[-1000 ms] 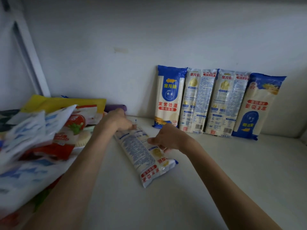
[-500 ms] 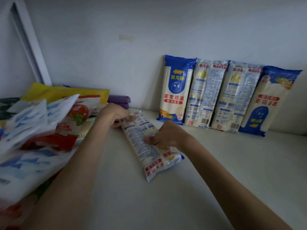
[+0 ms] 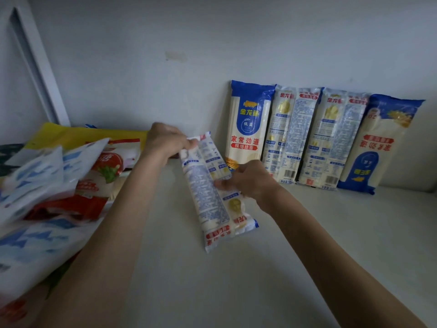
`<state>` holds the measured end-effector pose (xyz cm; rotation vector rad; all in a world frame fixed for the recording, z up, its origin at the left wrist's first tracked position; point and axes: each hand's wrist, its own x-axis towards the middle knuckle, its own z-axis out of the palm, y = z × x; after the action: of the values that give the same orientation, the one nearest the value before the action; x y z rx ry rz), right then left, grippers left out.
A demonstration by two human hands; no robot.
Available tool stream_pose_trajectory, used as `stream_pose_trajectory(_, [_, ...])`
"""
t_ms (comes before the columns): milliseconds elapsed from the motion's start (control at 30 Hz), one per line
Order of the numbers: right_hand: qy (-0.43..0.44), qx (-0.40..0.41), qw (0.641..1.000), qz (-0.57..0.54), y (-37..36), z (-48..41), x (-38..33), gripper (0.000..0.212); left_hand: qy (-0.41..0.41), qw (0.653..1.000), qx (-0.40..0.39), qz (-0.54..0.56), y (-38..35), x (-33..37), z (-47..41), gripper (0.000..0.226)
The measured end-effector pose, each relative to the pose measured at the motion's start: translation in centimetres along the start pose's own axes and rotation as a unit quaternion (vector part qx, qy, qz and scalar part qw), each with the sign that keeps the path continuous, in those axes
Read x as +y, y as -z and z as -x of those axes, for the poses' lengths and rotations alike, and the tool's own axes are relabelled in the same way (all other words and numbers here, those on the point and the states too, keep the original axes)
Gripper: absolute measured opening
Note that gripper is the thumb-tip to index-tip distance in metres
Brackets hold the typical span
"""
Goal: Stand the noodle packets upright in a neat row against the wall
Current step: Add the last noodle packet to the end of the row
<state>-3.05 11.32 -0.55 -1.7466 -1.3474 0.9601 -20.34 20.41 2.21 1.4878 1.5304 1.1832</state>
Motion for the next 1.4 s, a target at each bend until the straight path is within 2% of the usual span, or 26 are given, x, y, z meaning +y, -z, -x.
stream_pose_trajectory(133, [0.071, 0.075, 0.994, -0.048, 0.3, 0.1, -0.2, 0.030, -0.095, 0.992, 0.055, 0.065, 0.2, 2.4, 1.0, 0.020])
stream_pose_trajectory(267, [0.134, 0.166, 0.969, -0.121, -0.3, -0.1, -0.1, 0.023, -0.197, 0.970, 0.089, 0.108, 0.1, 4.2, 1.9, 0.018])
stream_pose_trajectory(333, [0.152, 0.200, 0.958, -0.135, -0.5, -0.2, 0.1, 0.022, -0.241, 0.956, 0.073, 0.152, -0.3, 4.8, 2.6, 0.021])
stream_pose_trajectory(400, [0.158, 0.227, 0.951, -0.140, -0.8, -0.5, 0.7, 0.022, -0.262, 0.944, 0.034, 0.196, -0.6, 5.1, 3.0, 0.034])
stream_pose_trajectory(433, [0.159, 0.239, 0.948, -0.138, -1.0, -0.7, 1.1, 0.022, -0.248, 0.947, 0.013, 0.203, -0.6, 4.8, 2.9, 0.047])
stream_pose_trajectory(500, [0.165, 0.248, 0.945, -0.133, -1.3, -1.0, 1.9, 0.020, -0.168, 0.969, -0.051, 0.173, -0.5, 3.5, 2.2, 0.066])
stream_pose_trajectory(533, [0.168, 0.245, 0.946, -0.133, -1.4, -1.2, 2.2, 0.019, -0.121, 0.977, -0.110, 0.138, -0.6, 2.5, 1.8, 0.063])
stream_pose_trajectory(600, [0.174, 0.233, 0.947, -0.137, -1.4, -1.3, 2.4, 0.017, -0.043, 0.967, -0.242, 0.073, -1.2, 0.5, 1.6, 0.048])
stream_pose_trajectory(667, [0.184, 0.229, 0.945, -0.144, -1.3, -1.4, 2.5, 0.016, 0.003, 0.955, -0.288, 0.070, -1.9, -0.5, 1.5, 0.044])
stream_pose_trajectory(767, [0.182, 0.201, 0.951, -0.149, -0.9, -1.6, 2.6, 0.023, -0.018, 0.964, -0.253, 0.082, -2.4, -0.5, 1.2, 0.043])
stream_pose_trajectory(867, [0.132, 0.146, 0.976, -0.098, -1.0, -1.8, 2.9, 0.035, -0.024, 0.975, -0.201, 0.090, -2.6, -0.9, 0.8, 0.034])
stream_pose_trajectory(933, [0.109, 0.115, 0.984, -0.083, -1.8, -1.8, 3.1, 0.034, -0.041, 0.978, -0.180, 0.095, -2.8, -1.2, 0.6, 0.033])
stream_pose_trajectory(1000, [0.111, 0.106, 0.987, -0.054, -2.7, -2.1, 3.0, 0.036, -0.066, 0.980, -0.167, 0.089, -2.7, -1.4, 0.2, 0.036])
stream_pose_trajectory(1100, [0.115, 0.111, 0.987, -0.001, -3.9, -3.1, 2.4, 0.052, -0.099, 0.978, -0.155, 0.100, -2.1, -1.8, -0.1, 0.039])
stream_pose_trajectory(1200, [0.115, 0.144, 0.983, 0.002, -5.1, -4.0, 2.1, 0.051, -0.086, 0.971, -0.185, 0.120, -1.1, -2.9, -0.8, 0.043])
stream_pose_trajectory(1300, [0.123, 0.169, 0.978, 0.005, -5.9, -4.9, 2.2, 0.049, -0.046, 0.966, -0.251, 0.036, -0.4, -4.4, -1.3, 0.062])
stream_pose_trajectory(1400, [0.120, 0.174, 0.977, 0.018, -6.2, -5.3, 1.8, 0.051, -0.048, 0.969, -0.244, -0.012, -0.6, -5.2, -1.4, 0.068])
